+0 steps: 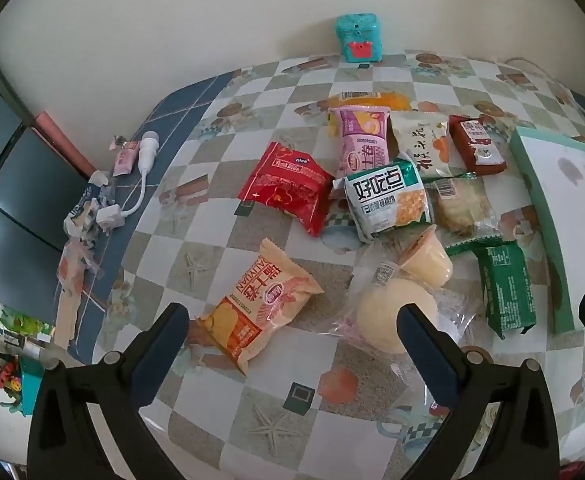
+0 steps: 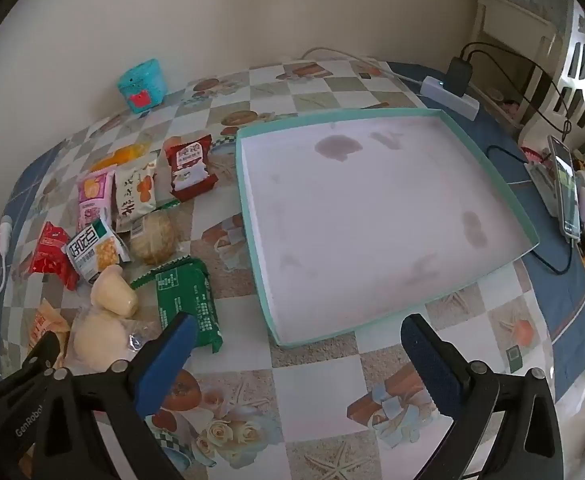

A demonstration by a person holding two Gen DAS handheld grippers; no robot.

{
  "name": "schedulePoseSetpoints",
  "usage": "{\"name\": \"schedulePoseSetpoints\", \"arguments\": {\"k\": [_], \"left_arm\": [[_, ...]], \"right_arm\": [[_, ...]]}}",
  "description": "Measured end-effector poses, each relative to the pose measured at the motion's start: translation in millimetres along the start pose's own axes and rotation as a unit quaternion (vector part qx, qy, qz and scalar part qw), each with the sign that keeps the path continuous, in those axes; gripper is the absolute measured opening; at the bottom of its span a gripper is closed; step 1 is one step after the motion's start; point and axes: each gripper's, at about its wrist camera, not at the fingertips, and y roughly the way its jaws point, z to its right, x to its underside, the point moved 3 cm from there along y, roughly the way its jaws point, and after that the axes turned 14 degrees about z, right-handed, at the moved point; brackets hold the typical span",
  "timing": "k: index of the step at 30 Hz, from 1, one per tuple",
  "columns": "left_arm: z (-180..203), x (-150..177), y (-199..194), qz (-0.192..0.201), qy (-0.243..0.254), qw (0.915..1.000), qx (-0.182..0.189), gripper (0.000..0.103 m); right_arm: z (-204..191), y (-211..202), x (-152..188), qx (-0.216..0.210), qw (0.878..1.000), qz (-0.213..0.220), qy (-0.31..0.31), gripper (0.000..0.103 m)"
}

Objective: Organize snacks

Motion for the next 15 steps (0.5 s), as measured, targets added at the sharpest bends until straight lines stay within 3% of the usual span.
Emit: {"name": "schedulePoseSetpoints", "arguments": {"k": [7, 8, 15], "left_arm": [[-3.9, 3.6, -1.8, -0.014, -0.023, 0.9996, -0.006, 0.103], [-2.6, 0.8, 4.7, -0.012, -0.011, 0.9998, 0.01, 0.103], [-3.8, 2.0, 6.4, -0.015, -0.016, 0.9997, 0.011, 0.103]], "right_arm": [[-2.6, 0.8, 0.6, -0.002, 1.0, -0.003, 0.001, 0.103], [-3.5, 0.8, 0.7, -0.002, 1.0, -0.003, 0.0, 0.103], [-5.9, 1.0, 1.6, -0.014, 1.0, -0.002, -0.011, 0.103]]}}
